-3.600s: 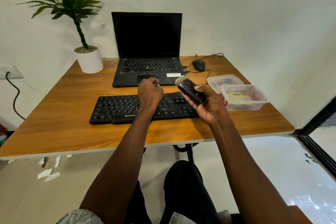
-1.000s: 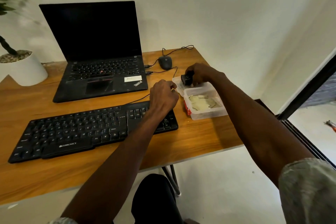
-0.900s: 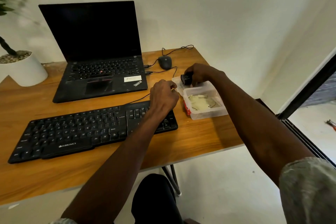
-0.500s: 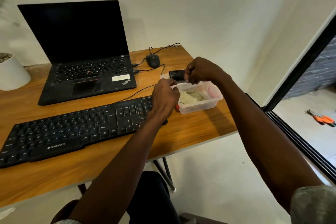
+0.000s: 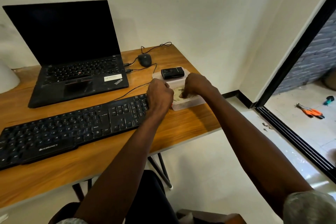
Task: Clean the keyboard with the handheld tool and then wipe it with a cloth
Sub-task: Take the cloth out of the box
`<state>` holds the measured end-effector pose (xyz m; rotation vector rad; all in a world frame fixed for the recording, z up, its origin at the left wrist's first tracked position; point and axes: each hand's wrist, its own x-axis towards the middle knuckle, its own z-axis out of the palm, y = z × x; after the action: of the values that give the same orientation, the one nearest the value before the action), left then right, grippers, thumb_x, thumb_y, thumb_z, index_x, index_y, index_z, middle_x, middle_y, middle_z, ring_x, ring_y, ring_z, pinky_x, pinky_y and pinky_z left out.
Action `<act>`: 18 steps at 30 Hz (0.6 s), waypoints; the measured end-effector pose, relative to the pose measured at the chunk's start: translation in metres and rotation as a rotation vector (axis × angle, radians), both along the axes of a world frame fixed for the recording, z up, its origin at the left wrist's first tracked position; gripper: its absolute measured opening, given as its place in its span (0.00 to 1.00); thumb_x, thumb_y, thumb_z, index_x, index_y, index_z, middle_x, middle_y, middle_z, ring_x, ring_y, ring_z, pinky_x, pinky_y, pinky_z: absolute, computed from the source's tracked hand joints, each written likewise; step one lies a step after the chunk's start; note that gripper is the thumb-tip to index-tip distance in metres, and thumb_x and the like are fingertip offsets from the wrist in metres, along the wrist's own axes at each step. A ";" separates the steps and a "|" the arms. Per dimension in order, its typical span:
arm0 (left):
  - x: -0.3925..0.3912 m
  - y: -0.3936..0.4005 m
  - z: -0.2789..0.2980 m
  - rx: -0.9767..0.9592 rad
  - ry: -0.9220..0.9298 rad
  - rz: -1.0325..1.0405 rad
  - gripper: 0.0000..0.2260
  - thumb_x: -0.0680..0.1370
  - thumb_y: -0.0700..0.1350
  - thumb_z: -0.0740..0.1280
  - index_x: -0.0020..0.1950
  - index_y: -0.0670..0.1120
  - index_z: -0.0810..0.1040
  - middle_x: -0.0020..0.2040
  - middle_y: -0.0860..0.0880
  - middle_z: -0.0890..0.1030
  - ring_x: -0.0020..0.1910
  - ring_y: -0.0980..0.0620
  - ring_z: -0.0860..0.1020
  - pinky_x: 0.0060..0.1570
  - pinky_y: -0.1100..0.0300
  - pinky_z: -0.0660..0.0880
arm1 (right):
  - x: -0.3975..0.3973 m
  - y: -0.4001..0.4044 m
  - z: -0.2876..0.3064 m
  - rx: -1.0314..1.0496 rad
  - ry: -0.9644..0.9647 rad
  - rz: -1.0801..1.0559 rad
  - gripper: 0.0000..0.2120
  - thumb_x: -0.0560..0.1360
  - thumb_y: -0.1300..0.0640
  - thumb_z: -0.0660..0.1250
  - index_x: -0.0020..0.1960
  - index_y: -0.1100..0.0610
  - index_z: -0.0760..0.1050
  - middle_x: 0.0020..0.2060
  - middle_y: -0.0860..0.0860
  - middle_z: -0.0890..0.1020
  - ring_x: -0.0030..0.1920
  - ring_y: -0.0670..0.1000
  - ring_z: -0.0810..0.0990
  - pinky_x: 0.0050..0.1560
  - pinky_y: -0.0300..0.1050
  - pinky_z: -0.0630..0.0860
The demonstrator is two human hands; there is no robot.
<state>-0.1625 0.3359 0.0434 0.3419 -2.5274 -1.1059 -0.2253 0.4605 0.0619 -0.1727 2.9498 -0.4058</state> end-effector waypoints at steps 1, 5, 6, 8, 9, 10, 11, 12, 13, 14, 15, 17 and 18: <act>0.000 0.000 0.000 0.003 -0.001 0.001 0.05 0.72 0.34 0.69 0.38 0.42 0.83 0.37 0.47 0.82 0.35 0.53 0.78 0.25 0.65 0.66 | 0.001 -0.001 -0.001 -0.003 0.003 -0.009 0.27 0.66 0.53 0.79 0.61 0.60 0.75 0.55 0.56 0.81 0.49 0.53 0.78 0.50 0.45 0.75; 0.002 0.000 0.003 -0.008 -0.007 -0.006 0.09 0.72 0.34 0.68 0.35 0.45 0.80 0.36 0.47 0.81 0.33 0.54 0.76 0.27 0.63 0.69 | 0.004 -0.006 0.001 0.014 -0.032 -0.033 0.26 0.67 0.54 0.78 0.62 0.60 0.75 0.55 0.56 0.81 0.51 0.54 0.79 0.48 0.44 0.74; 0.002 0.000 0.003 -0.012 -0.011 -0.006 0.09 0.72 0.34 0.69 0.35 0.46 0.80 0.36 0.47 0.80 0.33 0.53 0.76 0.28 0.61 0.71 | 0.005 -0.007 0.001 0.023 -0.036 -0.032 0.25 0.67 0.54 0.78 0.61 0.60 0.76 0.54 0.55 0.81 0.48 0.53 0.78 0.46 0.44 0.74; 0.002 0.000 0.002 -0.010 -0.018 -0.004 0.08 0.73 0.35 0.69 0.35 0.45 0.81 0.36 0.46 0.81 0.34 0.53 0.77 0.30 0.59 0.74 | 0.005 -0.008 0.003 0.008 -0.031 -0.015 0.25 0.67 0.54 0.78 0.60 0.60 0.76 0.51 0.54 0.81 0.46 0.51 0.76 0.46 0.43 0.73; 0.002 0.000 0.002 -0.005 -0.020 -0.001 0.07 0.73 0.35 0.69 0.36 0.44 0.81 0.37 0.46 0.81 0.33 0.54 0.76 0.30 0.59 0.74 | 0.006 -0.008 0.004 -0.007 -0.032 -0.003 0.24 0.67 0.54 0.78 0.59 0.60 0.77 0.48 0.54 0.80 0.45 0.51 0.75 0.45 0.43 0.73; 0.003 0.000 0.003 -0.002 -0.022 -0.001 0.07 0.73 0.35 0.69 0.37 0.44 0.81 0.37 0.46 0.81 0.32 0.55 0.75 0.29 0.60 0.73 | 0.007 -0.007 0.005 -0.022 -0.038 0.007 0.24 0.67 0.54 0.78 0.59 0.60 0.77 0.44 0.52 0.79 0.45 0.51 0.75 0.45 0.43 0.73; 0.003 0.000 0.004 -0.003 -0.022 -0.010 0.06 0.73 0.36 0.69 0.38 0.44 0.82 0.37 0.47 0.81 0.31 0.57 0.73 0.28 0.61 0.71 | 0.007 -0.007 0.007 -0.039 -0.051 0.018 0.23 0.66 0.54 0.78 0.58 0.61 0.77 0.42 0.51 0.77 0.45 0.51 0.76 0.44 0.44 0.72; 0.003 -0.001 0.004 -0.004 -0.019 -0.025 0.06 0.74 0.36 0.69 0.39 0.44 0.82 0.37 0.48 0.80 0.31 0.59 0.72 0.27 0.63 0.69 | 0.008 -0.005 0.009 -0.072 -0.069 0.022 0.23 0.66 0.56 0.78 0.57 0.61 0.77 0.42 0.51 0.77 0.45 0.51 0.76 0.44 0.44 0.73; 0.003 -0.002 0.006 -0.006 -0.018 -0.040 0.05 0.75 0.36 0.69 0.41 0.44 0.83 0.38 0.49 0.79 0.31 0.60 0.71 0.26 0.65 0.68 | 0.008 -0.003 0.012 -0.128 -0.091 0.013 0.22 0.66 0.57 0.79 0.57 0.61 0.77 0.44 0.52 0.78 0.46 0.52 0.77 0.45 0.45 0.75; 0.003 -0.003 0.007 -0.006 -0.020 -0.050 0.05 0.75 0.36 0.68 0.42 0.44 0.83 0.39 0.49 0.79 0.33 0.60 0.71 0.27 0.65 0.67 | 0.009 0.000 0.016 -0.197 -0.105 -0.010 0.22 0.65 0.59 0.79 0.56 0.62 0.77 0.46 0.54 0.79 0.47 0.53 0.78 0.45 0.46 0.77; 0.002 -0.004 0.007 -0.007 -0.017 -0.052 0.05 0.75 0.36 0.68 0.43 0.44 0.83 0.41 0.49 0.80 0.35 0.58 0.73 0.29 0.64 0.68 | 0.010 0.003 0.019 -0.259 -0.106 -0.033 0.21 0.65 0.61 0.79 0.55 0.62 0.78 0.47 0.55 0.79 0.47 0.54 0.79 0.46 0.46 0.77; 0.001 -0.008 0.008 0.007 0.009 -0.032 0.06 0.75 0.37 0.68 0.48 0.43 0.84 0.48 0.47 0.82 0.43 0.54 0.76 0.33 0.63 0.68 | 0.010 0.010 0.027 -0.365 -0.093 -0.076 0.20 0.65 0.61 0.79 0.54 0.63 0.78 0.47 0.56 0.80 0.47 0.54 0.78 0.47 0.47 0.78; 0.002 -0.009 0.010 0.015 0.027 -0.024 0.07 0.75 0.37 0.68 0.50 0.42 0.83 0.50 0.46 0.82 0.46 0.53 0.77 0.35 0.63 0.68 | 0.010 0.013 0.031 -0.432 -0.095 -0.100 0.19 0.65 0.62 0.79 0.54 0.63 0.78 0.47 0.56 0.80 0.47 0.54 0.78 0.47 0.47 0.78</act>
<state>-0.1608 0.3271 0.0535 0.2988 -2.5068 -1.1315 -0.2152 0.4734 0.0929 -0.0531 2.7441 -1.0310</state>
